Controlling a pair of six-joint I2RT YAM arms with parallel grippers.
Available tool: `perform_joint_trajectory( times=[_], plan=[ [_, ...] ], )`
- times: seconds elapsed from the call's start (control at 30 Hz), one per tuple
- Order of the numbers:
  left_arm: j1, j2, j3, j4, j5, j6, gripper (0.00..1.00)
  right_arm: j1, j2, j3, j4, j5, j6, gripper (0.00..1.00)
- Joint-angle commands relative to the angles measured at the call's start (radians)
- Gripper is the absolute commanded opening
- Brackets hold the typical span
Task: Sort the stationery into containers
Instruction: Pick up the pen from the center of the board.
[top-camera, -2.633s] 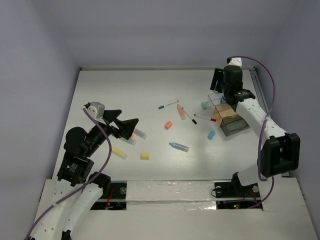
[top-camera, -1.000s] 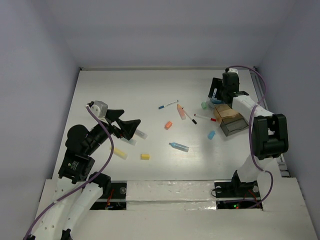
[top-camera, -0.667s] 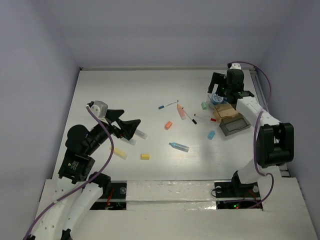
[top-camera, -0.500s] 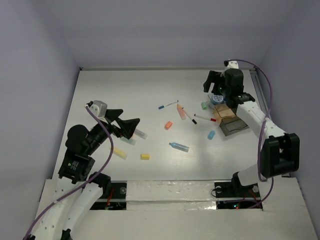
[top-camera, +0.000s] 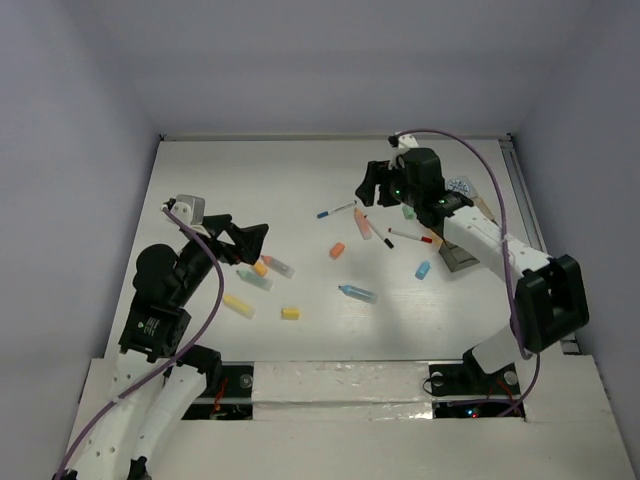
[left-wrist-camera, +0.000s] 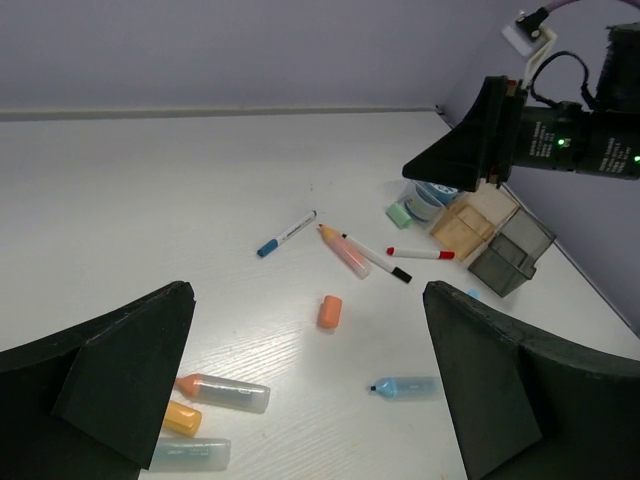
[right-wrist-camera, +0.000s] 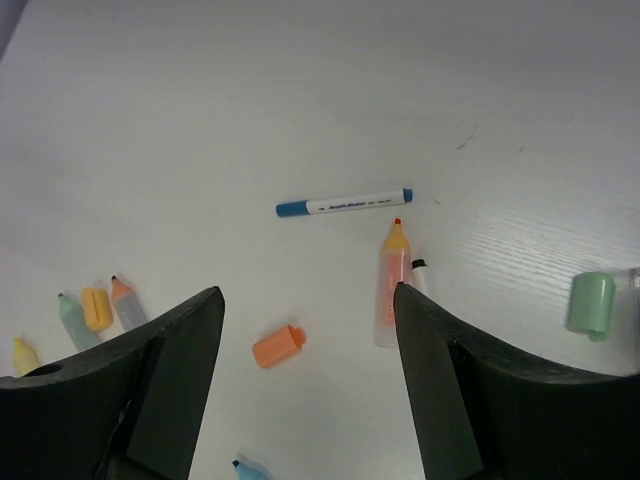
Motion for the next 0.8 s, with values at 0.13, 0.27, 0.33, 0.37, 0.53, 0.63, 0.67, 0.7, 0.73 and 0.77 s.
perform_joint_trajectory(
  times=[0.13, 0.27, 0.33, 0.37, 0.53, 0.63, 0.67, 0.7, 0.73, 0.77],
  plan=[
    [0.017, 0.006, 0.003, 0.035, 0.01, -0.015, 0.99, 0.109, 0.233, 0.168, -0.06, 0.114, 0.1, 0.73],
    [0.017, 0.0, 0.003, 0.034, 0.009, -0.017, 0.99, 0.12, 0.367, 0.273, -0.098, 0.195, 0.162, 0.73],
    [0.017, -0.007, 0.003, 0.032, 0.008, -0.017, 0.99, 0.12, 0.425, 0.32, -0.118, 0.225, 0.183, 0.75],
    [0.017, -0.008, 0.003, 0.032, 0.011, -0.017, 0.99, 0.129, 0.442, 0.332, -0.123, 0.238, 0.198, 0.76],
    [-0.004, -0.019, 0.003, 0.028, 0.011, -0.017, 0.99, 0.129, 0.551, 0.401, -0.146, 0.273, 0.247, 0.77],
    [-0.014, -0.023, 0.004, 0.025, 0.006, -0.015, 0.99, 0.129, 0.586, 0.419, -0.149, 0.276, 0.268, 0.78],
    [-0.014, -0.024, 0.004, 0.025, 0.008, -0.015, 0.99, 0.129, 0.612, 0.436, -0.154, 0.274, 0.273, 0.78],
    [-0.023, -0.024, 0.004, 0.025, 0.006, -0.015, 0.99, 0.129, 0.623, 0.445, -0.157, 0.274, 0.279, 0.78],
    [-0.023, -0.027, 0.004, 0.025, 0.008, -0.015, 0.99, 0.129, 0.635, 0.453, -0.158, 0.276, 0.282, 0.78],
    [-0.023, -0.027, 0.004, 0.025, 0.008, -0.015, 0.99, 0.129, 0.66, 0.474, -0.163, 0.278, 0.282, 0.79]
  ],
)
